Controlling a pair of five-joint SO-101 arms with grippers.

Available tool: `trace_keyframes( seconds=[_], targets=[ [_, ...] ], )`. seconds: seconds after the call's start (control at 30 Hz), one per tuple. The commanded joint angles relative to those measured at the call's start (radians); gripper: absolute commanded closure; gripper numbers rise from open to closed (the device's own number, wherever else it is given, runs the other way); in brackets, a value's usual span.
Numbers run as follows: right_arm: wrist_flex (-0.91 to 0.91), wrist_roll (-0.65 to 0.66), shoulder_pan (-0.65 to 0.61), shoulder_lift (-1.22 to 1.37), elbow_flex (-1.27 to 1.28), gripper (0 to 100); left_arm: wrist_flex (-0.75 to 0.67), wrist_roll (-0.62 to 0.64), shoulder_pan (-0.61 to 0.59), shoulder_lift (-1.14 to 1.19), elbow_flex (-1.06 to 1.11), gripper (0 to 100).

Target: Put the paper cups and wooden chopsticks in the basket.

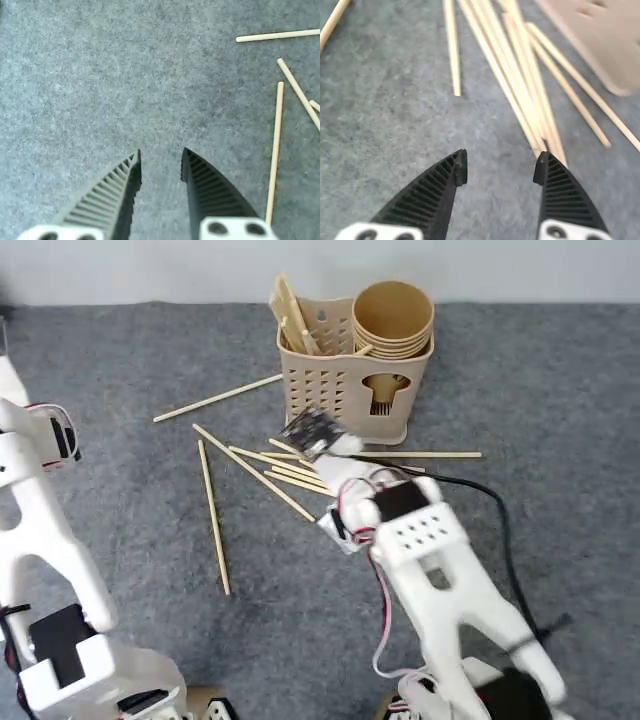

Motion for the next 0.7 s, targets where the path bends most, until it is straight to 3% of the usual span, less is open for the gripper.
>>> trace_keyframes(
  seconds=[0.0, 0.37, 0.67],
  targets=[
    [-0.056, 0.058, -0.033, 0.104, -0.034, 76.4, 0.002, -0.012, -0.006, -0.063, 0.002, 87],
    [0.027, 0.068, 0.001, 0.541, -0.442, 76.4, 0.002, -0.011, -0.04, -0.064, 0.082, 87],
    [0.027, 0.071, 0.008, 0.72, -0.535, 76.8, 0.0, -0.012, -0.166, -0.064, 0.128, 87]
  ],
)
